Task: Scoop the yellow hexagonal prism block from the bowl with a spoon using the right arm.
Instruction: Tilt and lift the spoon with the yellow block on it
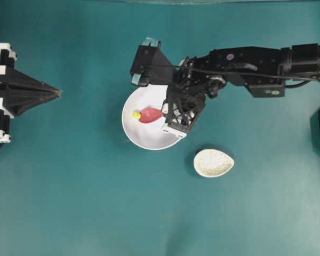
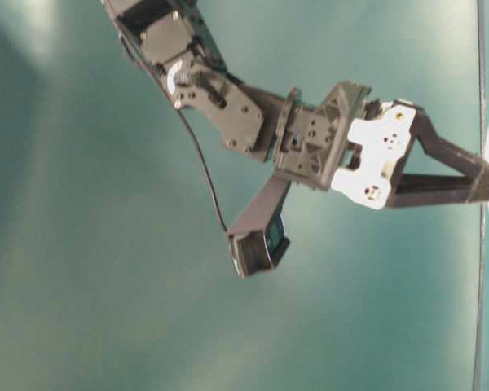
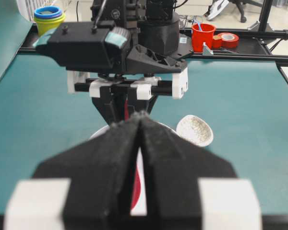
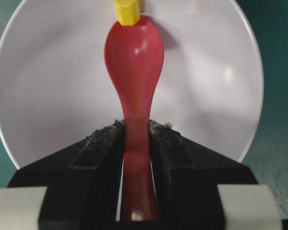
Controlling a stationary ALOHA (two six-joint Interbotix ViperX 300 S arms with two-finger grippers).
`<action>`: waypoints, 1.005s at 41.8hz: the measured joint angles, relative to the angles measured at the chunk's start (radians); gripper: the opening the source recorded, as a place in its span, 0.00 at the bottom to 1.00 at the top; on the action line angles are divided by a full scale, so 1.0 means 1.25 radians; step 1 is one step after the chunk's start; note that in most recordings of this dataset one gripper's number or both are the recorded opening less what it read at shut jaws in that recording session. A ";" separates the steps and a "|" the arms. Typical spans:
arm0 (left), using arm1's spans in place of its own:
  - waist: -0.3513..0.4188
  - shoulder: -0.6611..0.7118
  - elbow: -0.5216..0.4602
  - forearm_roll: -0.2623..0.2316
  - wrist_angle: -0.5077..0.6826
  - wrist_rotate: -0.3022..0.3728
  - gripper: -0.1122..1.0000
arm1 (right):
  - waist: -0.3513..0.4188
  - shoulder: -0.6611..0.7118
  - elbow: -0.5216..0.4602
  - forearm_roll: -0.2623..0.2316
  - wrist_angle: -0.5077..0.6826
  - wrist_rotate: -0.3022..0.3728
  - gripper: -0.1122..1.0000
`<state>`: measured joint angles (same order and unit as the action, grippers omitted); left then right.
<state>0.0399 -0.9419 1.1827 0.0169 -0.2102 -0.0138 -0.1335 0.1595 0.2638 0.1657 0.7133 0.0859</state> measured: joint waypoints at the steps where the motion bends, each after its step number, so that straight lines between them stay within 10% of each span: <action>1: 0.000 0.001 0.000 -0.001 -0.001 0.000 0.10 | 0.000 -0.004 0.006 0.000 -0.007 0.000 0.30; 42: 0.000 0.000 0.000 -0.001 0.001 0.000 0.10 | 0.048 -0.167 0.268 0.009 -0.420 -0.004 0.30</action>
<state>0.0399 -0.9419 1.1827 0.0153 -0.2086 -0.0138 -0.0736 -0.0491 0.5983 0.1764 0.1887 0.0813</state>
